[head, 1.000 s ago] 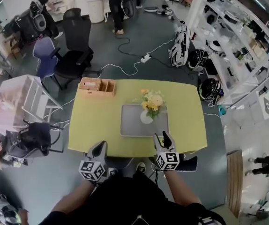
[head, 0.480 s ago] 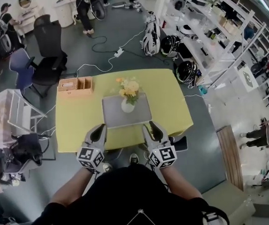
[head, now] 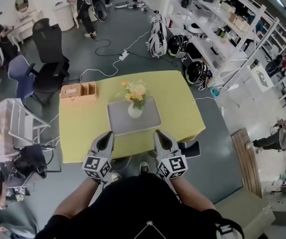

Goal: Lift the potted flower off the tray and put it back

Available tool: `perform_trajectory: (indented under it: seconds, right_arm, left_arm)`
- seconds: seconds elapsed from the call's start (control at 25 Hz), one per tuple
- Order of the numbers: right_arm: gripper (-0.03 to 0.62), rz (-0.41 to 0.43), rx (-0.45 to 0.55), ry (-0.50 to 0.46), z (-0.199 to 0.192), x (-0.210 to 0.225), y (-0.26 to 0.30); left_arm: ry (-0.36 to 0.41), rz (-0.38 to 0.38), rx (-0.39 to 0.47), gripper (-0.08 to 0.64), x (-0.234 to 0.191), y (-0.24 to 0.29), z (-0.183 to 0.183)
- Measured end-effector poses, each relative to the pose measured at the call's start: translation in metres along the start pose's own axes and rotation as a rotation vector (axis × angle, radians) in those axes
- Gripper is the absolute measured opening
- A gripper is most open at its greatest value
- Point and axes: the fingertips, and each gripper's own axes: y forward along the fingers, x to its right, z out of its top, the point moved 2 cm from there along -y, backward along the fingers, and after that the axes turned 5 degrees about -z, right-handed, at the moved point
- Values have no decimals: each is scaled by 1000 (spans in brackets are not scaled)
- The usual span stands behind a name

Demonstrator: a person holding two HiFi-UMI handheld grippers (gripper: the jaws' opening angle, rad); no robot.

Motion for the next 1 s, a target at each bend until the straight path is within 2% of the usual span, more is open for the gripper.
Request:
perform_trajectory:
  seconds: [0.04, 1.0]
  right_arm:
    - [2, 0, -1, -4, 0, 0, 1]
    - [2, 2, -17, -27, -3, 5, 23]
  left_arm:
    - [-2, 5, 0, 8, -2, -1, 0]
    - [-9, 60, -3, 8, -22, -4, -4]
